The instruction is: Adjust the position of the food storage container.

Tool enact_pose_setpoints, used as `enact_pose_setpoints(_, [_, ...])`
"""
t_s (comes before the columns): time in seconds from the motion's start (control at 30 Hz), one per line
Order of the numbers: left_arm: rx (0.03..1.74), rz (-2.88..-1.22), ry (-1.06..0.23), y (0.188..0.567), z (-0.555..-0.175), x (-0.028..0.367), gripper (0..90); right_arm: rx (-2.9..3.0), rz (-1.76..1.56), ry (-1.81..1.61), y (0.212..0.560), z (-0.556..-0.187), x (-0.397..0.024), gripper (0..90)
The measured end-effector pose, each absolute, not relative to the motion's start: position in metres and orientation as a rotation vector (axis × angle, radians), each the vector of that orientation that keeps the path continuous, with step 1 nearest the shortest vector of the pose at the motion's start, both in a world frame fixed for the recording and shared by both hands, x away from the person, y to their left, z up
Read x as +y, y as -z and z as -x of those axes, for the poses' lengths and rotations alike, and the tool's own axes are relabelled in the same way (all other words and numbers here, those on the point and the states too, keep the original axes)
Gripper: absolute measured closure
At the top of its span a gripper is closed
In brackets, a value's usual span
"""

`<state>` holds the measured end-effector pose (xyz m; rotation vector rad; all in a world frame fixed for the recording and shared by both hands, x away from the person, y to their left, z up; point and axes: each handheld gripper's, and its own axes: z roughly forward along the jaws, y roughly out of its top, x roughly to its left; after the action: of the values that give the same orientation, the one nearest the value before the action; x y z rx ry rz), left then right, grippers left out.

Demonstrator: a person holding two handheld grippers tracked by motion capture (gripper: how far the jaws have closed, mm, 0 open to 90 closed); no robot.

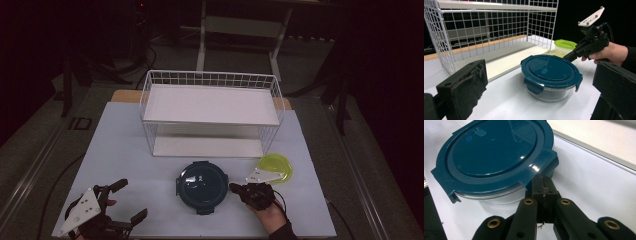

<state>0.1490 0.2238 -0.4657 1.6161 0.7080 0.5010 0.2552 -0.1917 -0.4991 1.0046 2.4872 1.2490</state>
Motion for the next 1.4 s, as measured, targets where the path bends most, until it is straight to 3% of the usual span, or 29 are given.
enact_pose_setpoints(0.97, [0.708, -1.646, -0.463, 0.47, -0.151, 0.219, 0.0, 2.563, -0.923, -1.311, 0.502, -0.26, -0.137, 90.0])
enact_pose_setpoints(1.4, [0.702, -1.636, -0.467, 0.471, -0.155, 0.22, 0.0, 2.494, -0.905, -1.357, 0.487, -0.258, -0.147, 89.8])
